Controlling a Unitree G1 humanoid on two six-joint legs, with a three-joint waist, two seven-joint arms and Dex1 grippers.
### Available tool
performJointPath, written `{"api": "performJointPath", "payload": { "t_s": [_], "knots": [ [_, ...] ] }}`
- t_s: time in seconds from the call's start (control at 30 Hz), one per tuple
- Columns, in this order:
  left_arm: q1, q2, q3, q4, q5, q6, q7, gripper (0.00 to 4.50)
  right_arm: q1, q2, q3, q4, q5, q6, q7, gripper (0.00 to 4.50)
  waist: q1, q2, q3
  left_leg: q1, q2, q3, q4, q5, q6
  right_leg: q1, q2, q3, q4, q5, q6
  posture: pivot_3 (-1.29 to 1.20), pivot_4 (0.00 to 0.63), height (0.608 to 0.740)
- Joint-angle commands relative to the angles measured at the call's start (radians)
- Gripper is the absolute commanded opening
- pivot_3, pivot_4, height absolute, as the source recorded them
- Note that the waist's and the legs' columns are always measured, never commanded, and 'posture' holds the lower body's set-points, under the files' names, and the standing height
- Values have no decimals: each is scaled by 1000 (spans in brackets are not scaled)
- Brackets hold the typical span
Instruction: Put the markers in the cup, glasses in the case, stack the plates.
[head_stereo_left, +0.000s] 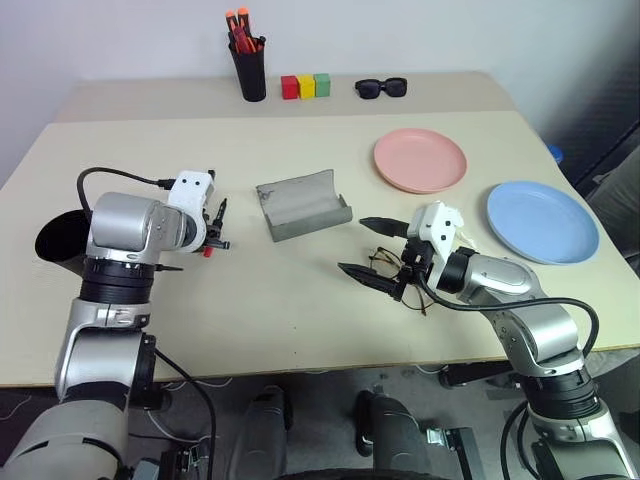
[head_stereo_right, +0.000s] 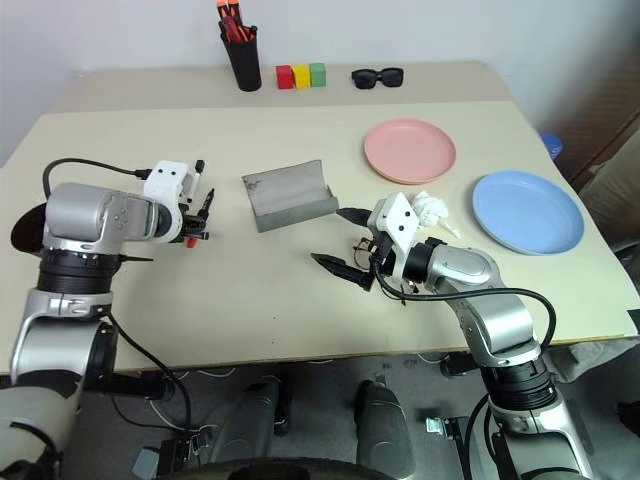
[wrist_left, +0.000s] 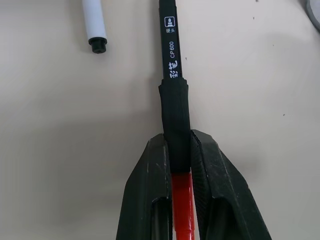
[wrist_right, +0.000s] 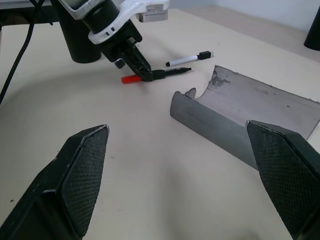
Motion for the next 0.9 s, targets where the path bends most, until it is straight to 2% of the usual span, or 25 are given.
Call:
{"api": "performJointPath", "payload": {
  "t_s": [0.03, 0.2, 0.33, 0.4, 0.5, 0.7, 0.9],
  "knots": [
    [36, -42, 67, -92, 67, -307, 78, 17, -20, 16, 7, -3, -19, -44, -13, 4500, -1, -1, 0, 0, 0, 0, 0, 0, 0, 0, 0, 0, 0, 0, 0, 0, 150, 740],
    [48, -162, 215, -186, 115, -756, 272, 17, -67, 77, 26, 72, -91, -116, -75, 4500, -3, -3, 1, -1, 0, 1, 0, 1, 0, -1, 0, 0, 0, 3, -4, 0, 150, 740],
    [116, -168, 258, -278, 234, -958, 424, 17, -92, 115, 46, 113, -113, -155, -83, 4500, -6, -3, 1, 0, 0, 1, -1, 2, 1, -1, 0, 0, 0, 3, -3, 0, 150, 740],
    [174, -158, 267, -337, 307, -995, 492, 17, -102, 132, 54, 128, -117, -170, -81, 4500, -6, -3, 1, 1, 0, 2, -2, 2, 2, -1, 0, 0, 0, 3, -2, 0, 150, 740],
    [266, -167, 299, -433, 342, -1007, 527, 17, -110, 150, 53, 120, -93, -168, -65, 4500, -2, -3, 1, 1, 0, 2, -1, 2, 2, -1, 0, 0, 1, 4, -1, 0, 150, 740],
    [480, -209, 343, -649, 399, -1012, 556, 17, -112, 151, 19, 50, 74, -63, 8, 4500, 0, -5, 0, 0, 0, 2, 0, 1, -1, 1, 0, 0, -1, 3, -3, 0, 150, 740],
    [572, -271, 346, -707, 439, -1011, 581, 17, -136, 150, 35, 69, 65, -65, 18, 4500, -2, -6, -1, 0, 1, 2, 0, 0, -1, 0, 0, 0, -1, 2, -4, 0, 150, 740]
  ]
}}
